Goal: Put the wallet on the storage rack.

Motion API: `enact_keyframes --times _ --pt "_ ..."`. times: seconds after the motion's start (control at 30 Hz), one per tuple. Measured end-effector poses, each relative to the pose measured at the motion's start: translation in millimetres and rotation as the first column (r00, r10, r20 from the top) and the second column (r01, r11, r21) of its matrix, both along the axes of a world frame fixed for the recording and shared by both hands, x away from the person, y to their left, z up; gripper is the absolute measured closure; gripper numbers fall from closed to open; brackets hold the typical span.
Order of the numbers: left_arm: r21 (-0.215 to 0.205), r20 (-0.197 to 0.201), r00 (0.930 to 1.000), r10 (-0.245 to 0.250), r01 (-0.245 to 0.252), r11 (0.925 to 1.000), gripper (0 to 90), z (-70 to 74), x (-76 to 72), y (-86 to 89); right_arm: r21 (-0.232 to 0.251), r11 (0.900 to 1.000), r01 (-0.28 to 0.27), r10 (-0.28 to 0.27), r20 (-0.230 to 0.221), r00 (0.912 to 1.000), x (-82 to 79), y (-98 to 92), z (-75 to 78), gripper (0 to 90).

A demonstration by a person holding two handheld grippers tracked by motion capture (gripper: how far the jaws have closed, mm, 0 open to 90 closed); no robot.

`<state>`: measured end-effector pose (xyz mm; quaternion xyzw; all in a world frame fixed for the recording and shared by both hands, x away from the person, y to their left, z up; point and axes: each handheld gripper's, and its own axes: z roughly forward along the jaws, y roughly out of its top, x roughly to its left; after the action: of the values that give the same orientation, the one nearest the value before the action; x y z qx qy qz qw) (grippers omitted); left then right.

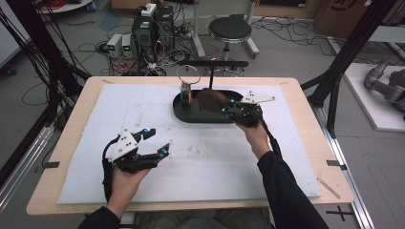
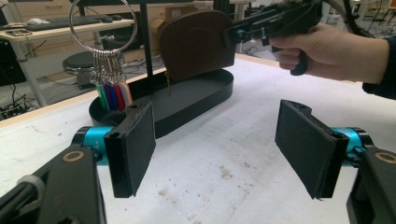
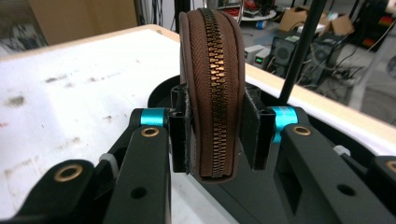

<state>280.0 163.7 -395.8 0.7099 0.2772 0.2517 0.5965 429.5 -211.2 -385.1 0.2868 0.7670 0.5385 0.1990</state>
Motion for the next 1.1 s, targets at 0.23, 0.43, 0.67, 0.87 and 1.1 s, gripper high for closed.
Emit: enact_keyframes --times 0.23,0.43,0.67,0.87,1.1 --pt "0.008 0.002 0.9999 -0.012 0.012 0.9999 28.7 -0.2 -0.7 -0.3 0.0 1.0 0.004 -0.004 -0.027 0.9996 7.4 6.6 -11.9 68.4" --pt "0.004 0.004 1.0 -0.009 0.009 1.0 28.7 -0.4 -1.1 0.8 -0.026 0.999 0.023 -0.024 -0.031 0.9992 11.3 9.5 -18.5 68.5" --pt "0.004 0.003 1.0 -0.008 0.008 1.0 28.7 -0.8 -1.1 0.6 -0.033 0.998 0.048 -0.049 -0.043 0.9978 18.8 8.6 -27.3 68.5" --pt "0.001 0.003 0.9998 -0.018 0.018 0.9998 28.7 -0.8 -1.2 -1.2 0.013 0.999 0.053 -0.053 -0.032 0.9981 27.3 10.4 -37.6 68.5" --pt "0.003 -0.002 0.9997 -0.023 0.023 0.9997 28.7 -2.0 -0.1 -0.9 0.013 0.996 0.093 -0.092 -0.032 0.9952 34.0 11.2 -46.8 68.3"
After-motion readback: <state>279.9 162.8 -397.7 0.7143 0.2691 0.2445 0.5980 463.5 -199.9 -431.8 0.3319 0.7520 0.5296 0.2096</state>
